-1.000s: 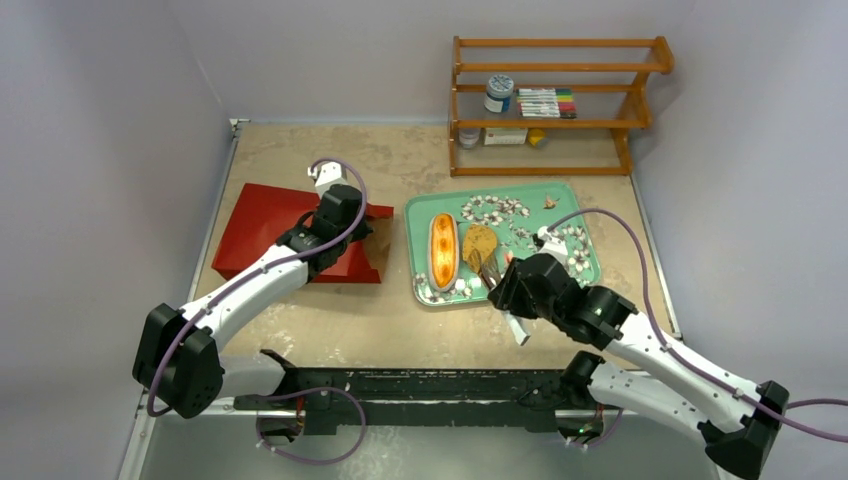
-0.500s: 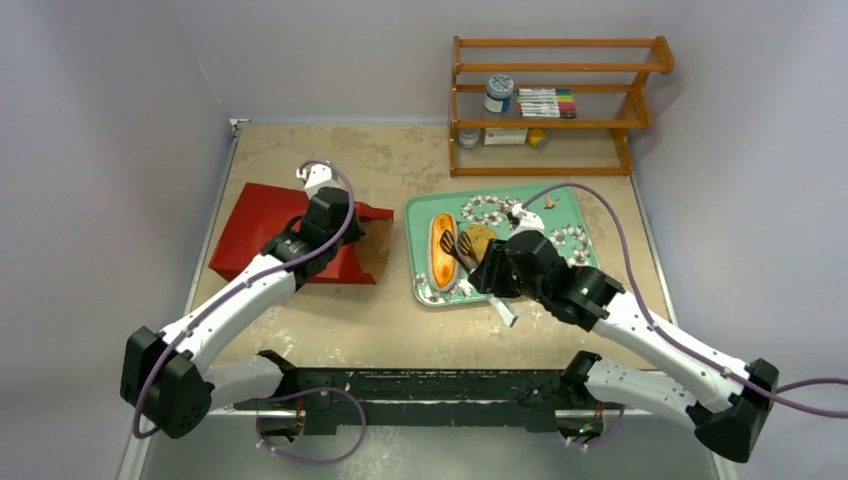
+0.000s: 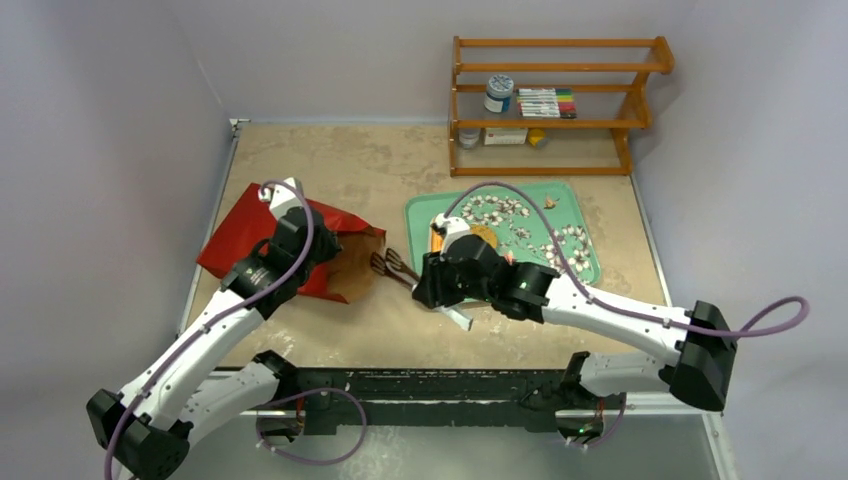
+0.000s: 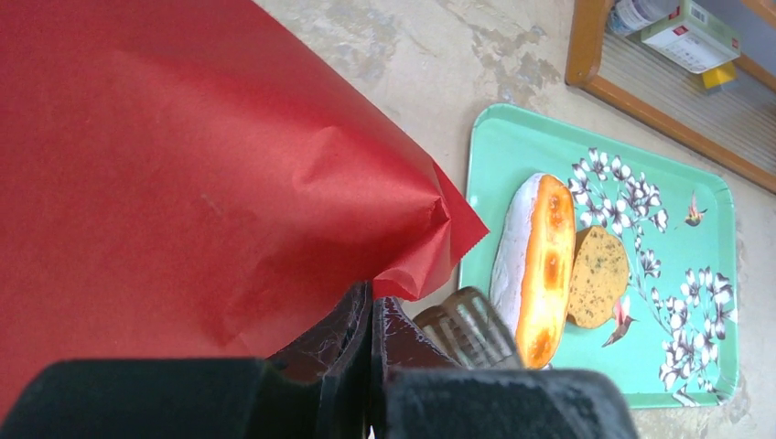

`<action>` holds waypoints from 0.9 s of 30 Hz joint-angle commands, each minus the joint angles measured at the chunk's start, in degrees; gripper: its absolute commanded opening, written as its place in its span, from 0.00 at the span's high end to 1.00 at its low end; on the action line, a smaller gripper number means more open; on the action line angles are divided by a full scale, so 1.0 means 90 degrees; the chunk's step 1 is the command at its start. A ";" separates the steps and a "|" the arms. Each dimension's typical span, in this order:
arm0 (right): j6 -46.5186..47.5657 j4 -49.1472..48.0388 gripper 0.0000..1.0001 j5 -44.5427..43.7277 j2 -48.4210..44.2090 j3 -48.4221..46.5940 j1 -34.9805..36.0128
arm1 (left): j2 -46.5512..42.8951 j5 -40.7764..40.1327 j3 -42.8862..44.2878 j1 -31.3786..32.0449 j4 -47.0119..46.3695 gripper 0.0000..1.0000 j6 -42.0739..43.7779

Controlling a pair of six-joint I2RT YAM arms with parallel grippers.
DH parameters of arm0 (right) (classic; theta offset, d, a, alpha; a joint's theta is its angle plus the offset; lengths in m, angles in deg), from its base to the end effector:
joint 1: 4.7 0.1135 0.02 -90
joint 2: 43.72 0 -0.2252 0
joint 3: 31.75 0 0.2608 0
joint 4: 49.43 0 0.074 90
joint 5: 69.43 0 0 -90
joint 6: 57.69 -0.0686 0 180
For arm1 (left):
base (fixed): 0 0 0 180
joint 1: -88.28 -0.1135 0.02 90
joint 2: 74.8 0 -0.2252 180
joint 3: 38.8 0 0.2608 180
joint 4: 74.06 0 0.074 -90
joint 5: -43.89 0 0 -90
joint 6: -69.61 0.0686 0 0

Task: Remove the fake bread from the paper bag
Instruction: Adjust the paper bag at the center of the board.

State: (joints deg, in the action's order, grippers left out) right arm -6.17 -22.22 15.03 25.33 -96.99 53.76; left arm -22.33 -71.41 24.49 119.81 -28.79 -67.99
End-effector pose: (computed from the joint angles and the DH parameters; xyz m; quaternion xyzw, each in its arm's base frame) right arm 0.1739 0.2707 0.2332 -0.1274 0.8604 0.3402 0.3575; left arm 0.2294 -0.1063 0.2641 -0.2217 0.8406 -0.1402 0.4739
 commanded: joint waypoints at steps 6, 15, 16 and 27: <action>0.0264 -0.1460 0.57 0.0420 0.0622 -0.0468 0.0559 | -0.0620 -0.0489 -0.0018 -0.0007 0.1284 1.00 -0.0728; 0.0271 -0.2641 0.57 0.0708 0.1591 -0.0522 0.0661 | -0.0649 -0.0523 0.0060 -0.0007 0.2161 1.00 -0.1154; 0.0273 -0.2772 0.57 0.0742 0.1742 -0.0506 0.0657 | -0.0664 -0.0549 0.0047 -0.0007 0.2238 1.00 -0.1221; 0.0078 -0.4122 0.58 0.1045 0.2900 0.0202 0.0710 | -0.1146 -0.0786 -0.0190 -0.0007 0.1785 1.00 -0.1360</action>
State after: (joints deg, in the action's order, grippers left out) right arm -5.08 -51.59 23.42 51.10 -96.34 59.77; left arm -31.71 -76.55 23.75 119.81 -8.82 -80.25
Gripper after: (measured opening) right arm 0.431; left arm 0.006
